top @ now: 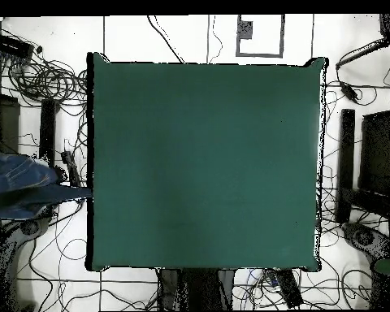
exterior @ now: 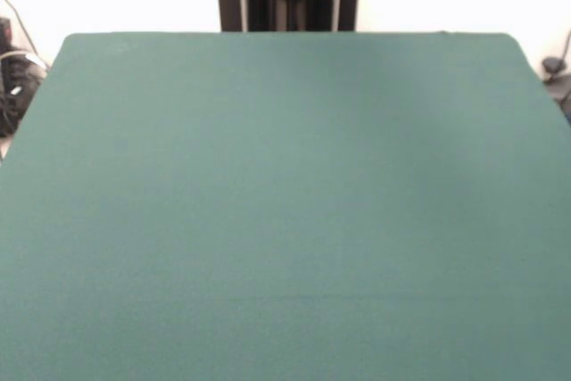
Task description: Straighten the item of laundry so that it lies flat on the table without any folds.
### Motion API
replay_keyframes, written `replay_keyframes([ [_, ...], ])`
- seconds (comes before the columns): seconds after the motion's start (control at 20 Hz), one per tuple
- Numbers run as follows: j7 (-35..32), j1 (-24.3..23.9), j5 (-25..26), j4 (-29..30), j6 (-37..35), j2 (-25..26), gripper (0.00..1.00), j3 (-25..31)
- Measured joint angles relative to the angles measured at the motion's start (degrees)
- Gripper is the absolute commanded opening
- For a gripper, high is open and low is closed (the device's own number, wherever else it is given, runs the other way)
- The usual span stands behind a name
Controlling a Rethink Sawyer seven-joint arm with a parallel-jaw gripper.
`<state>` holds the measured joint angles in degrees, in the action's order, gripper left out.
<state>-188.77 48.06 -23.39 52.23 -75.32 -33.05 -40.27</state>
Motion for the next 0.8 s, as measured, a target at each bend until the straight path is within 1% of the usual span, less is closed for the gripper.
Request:
replay_keyframes([
  [0.05,0.6,-0.3,0.5,1.0,1.2,-0.5,0.0,0.4],
  [0.1,2.8,-1.4,2.2,3.7,4.8,-1.8,0.0,1.9],
  [0.2,5.4,-2.8,3.8,6.4,8.4,-3.0,0.0,3.5],
  [0.35,8.1,-4.6,5.1,9.0,11.8,-4.1,0.0,5.6],
  [0.6,13.3,-9.1,6.6,14.9,18.0,-6.2,0.0,11.0],
  [0.7,16.0,-12.1,7.5,19.1,22.0,-7.5,0.0,15.0],
  [0.8,16.8,-13.0,7.8,20.5,23.3,-7.9,0.0,16.2],
])
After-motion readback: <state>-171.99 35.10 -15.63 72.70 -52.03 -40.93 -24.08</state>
